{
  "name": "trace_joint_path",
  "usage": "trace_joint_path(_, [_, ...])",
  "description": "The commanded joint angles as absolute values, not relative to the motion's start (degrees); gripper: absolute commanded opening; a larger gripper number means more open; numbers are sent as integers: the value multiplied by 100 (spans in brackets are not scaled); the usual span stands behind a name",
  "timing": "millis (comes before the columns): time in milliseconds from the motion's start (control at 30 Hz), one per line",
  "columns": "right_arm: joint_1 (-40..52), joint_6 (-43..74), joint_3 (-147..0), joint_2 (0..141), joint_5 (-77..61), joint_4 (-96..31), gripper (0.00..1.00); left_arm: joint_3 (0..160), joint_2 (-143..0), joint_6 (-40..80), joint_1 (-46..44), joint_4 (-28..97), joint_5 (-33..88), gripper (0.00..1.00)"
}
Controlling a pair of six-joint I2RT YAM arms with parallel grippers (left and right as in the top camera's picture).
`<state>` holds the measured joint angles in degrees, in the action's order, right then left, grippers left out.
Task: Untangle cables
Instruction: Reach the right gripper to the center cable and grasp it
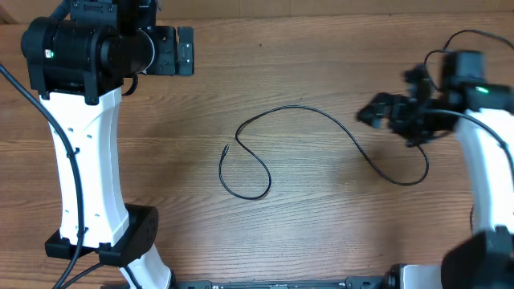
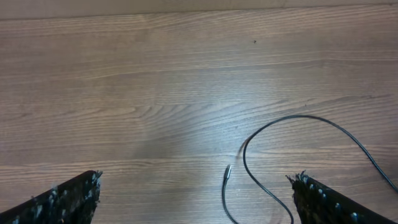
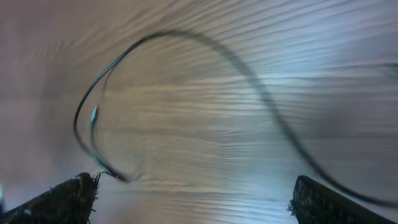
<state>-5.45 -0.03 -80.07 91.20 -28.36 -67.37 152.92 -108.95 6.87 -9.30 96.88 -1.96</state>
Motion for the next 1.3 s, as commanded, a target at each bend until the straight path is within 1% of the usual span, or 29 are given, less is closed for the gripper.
trace_joint_path(0, [329, -51, -7988, 9400, -3446, -6434, 100, 15270, -10938, 510, -939, 9679, -239, 100])
trace_joint_path(233, [1863, 84, -7988, 9841, -3249, -5918, 100, 15270, -10938, 510, -930, 9679, -325, 99])
trace_joint_path(367, [2464, 427, -7981, 10099, -2550, -5900, 100, 15270, -10938, 513, -812, 9679, -320, 100])
trace_joint_path(500, [2947, 510, -7970, 10377, -2506, -5859, 100, 15270, -10938, 519, -598, 9679, -285, 100])
trace_joint_path(667, [3308, 976, -7548, 10516, -2298, -5135, 100, 15270, -10938, 515, -362, 9679, 14, 100])
trace_joint_path(900, [3417, 1376, -6692, 10558, -2340, -4265, 99, 15270, -10938, 513, -174, 9679, 117, 100])
trace_joint_path(933, [3417, 1376, -6584, 10558, -2342, -4180, 94, 15270, -10938, 513, -172, 9679, 115, 100])
trace_joint_path(967, [3417, 1376, -6499, 10558, -2342, -4112, 84, 15270, -10938, 513, -174, 9679, 115, 99])
trace_joint_path(1000, [3417, 1376, -6445, 10558, -2342, -4064, 65, 15270, -10938, 513, -174, 9679, 115, 99])
trace_joint_path(1033, [3417, 1378, -6403, 10558, -2355, -4007, 41, 15270, -10938, 513, -174, 9679, 117, 100])
trace_joint_path(1100, [3417, 1376, -6403, 10558, -2362, -3977, 8, 15270, -10938, 513, -174, 9679, 117, 100])
trace_joint_path(1133, [3417, 1378, -6403, 10556, -2366, -3944, 4, 15270, -10938, 513, -174, 9679, 117, 99])
trace_joint_path(1267, [3385, 1361, -6517, 10556, -2397, -3905, 4, 15270, -10938, 513, -174, 9679, 123, 100])
